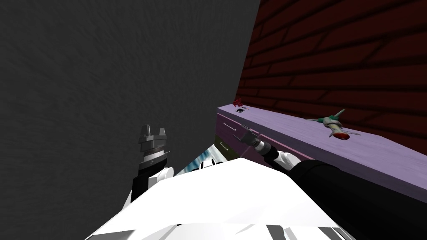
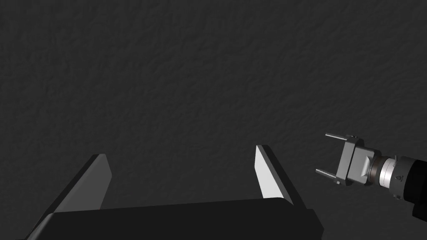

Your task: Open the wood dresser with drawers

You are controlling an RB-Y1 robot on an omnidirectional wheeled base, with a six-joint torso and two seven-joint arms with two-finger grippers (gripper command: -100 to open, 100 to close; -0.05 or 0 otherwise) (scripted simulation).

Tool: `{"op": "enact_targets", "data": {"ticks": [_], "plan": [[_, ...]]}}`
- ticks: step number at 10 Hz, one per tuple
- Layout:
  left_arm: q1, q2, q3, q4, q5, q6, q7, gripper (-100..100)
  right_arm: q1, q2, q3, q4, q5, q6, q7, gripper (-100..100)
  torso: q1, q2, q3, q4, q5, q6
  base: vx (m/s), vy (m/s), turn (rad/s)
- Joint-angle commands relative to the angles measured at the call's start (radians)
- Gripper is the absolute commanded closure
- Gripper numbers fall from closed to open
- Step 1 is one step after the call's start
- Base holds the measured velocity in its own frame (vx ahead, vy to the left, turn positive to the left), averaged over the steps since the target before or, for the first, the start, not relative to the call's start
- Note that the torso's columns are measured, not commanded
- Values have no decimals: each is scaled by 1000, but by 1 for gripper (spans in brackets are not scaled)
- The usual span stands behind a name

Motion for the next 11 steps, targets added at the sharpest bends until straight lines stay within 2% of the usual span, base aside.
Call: {"op": "enact_targets", "data": {"ticks": [1, 2, 3, 4, 5, 6, 8, 11], "plan": [[0, 0, 0, 0, 0, 0, 0, 0, 10, -27, -46, 29, 77, -26, 56, -100, -1, 1, 0, 0, 0, 0, 49, 36, 57], [0, 0, 0, 0, 0, 0, 0, 0, 10, -27, -46, 29, 89, -26, 56, -100, 0, 1, 1, 0, 0, 0, 35, 25, 38], [0, 0, 0, 0, 0, 0, 0, 0, 17, -43, -71, 42, 127, -36, 87, -100, -1, 2, 1, 0, 0, 0, 38, 24, 67], [0, 0, 0, 0, 0, 0, 0, 0, 17, -43, -71, 42, 137, -36, 87, -100, -1, 1, 1, 0, 0, 0, 33, 16, 29], [0, 0, 0, 0, 0, 0, 0, 0, 24, -58, -95, 55, 170, -47, 117, -100, -1, 1, 1, 0, 0, 0, 43, 15, 70], [0, 0, 0, 0, 0, 0, 0, 0, 24, -58, -95, 55, 184, -47, 117, -100, -1, 0, 0, 0, 0, 0, 34, 13, 31], [0, 0, 0, 0, 0, 0, 0, 0, 38, -88, -141, 80, 254, -67, 173, -100, 0, 1, 1, 0, 0, 0, 42, 30, 81], [0, 0, 0, 0, 0, 0, 0, 0, 44, -103, -163, 91, 316, -77, 200, -100, -1, 1, 0, 0, 0, 0, 40, 23, 34]]}}
